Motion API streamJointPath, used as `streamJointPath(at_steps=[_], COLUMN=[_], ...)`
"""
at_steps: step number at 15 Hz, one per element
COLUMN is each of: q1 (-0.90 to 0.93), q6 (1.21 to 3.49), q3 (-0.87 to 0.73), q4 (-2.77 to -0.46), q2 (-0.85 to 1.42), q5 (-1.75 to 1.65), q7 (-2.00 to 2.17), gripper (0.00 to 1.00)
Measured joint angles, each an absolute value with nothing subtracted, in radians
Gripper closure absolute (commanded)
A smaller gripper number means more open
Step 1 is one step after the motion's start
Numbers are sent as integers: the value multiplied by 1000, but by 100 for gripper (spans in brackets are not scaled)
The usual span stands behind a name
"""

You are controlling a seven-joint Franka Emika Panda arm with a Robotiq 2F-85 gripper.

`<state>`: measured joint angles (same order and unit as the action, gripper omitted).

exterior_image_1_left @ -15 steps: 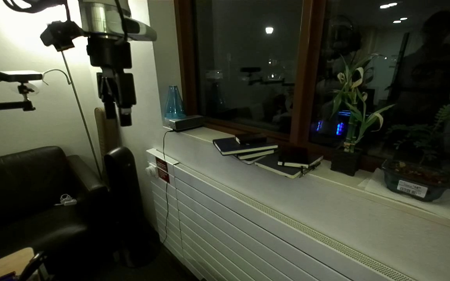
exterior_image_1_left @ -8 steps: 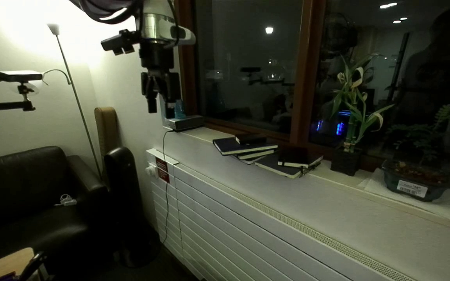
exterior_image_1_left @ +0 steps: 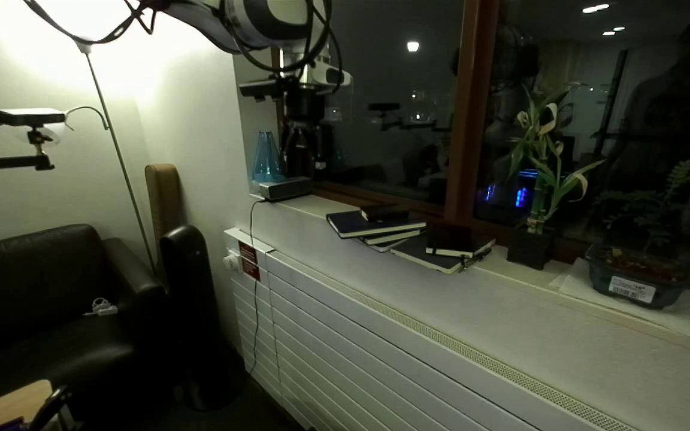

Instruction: Move some books to the right

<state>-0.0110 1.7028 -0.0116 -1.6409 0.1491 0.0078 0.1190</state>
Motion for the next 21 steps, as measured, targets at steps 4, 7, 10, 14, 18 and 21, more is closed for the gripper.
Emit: streamJointPath(at_steps=[4, 7, 10, 14, 18, 21], q1=[7, 21, 35, 46, 46, 46], q6=[1667, 1657, 1680, 1750, 1822, 1867], q3=[-12, -14, -21, -38, -56, -72], q4=[-1449, -1336, -1254, -1182, -1156, -1156], q2=[304, 391, 458, 540, 605, 630], q5=[8, 8, 5, -15, -54, -75], q7=[231, 317, 371, 383, 383, 383], gripper=[0, 0, 0, 0, 0, 0])
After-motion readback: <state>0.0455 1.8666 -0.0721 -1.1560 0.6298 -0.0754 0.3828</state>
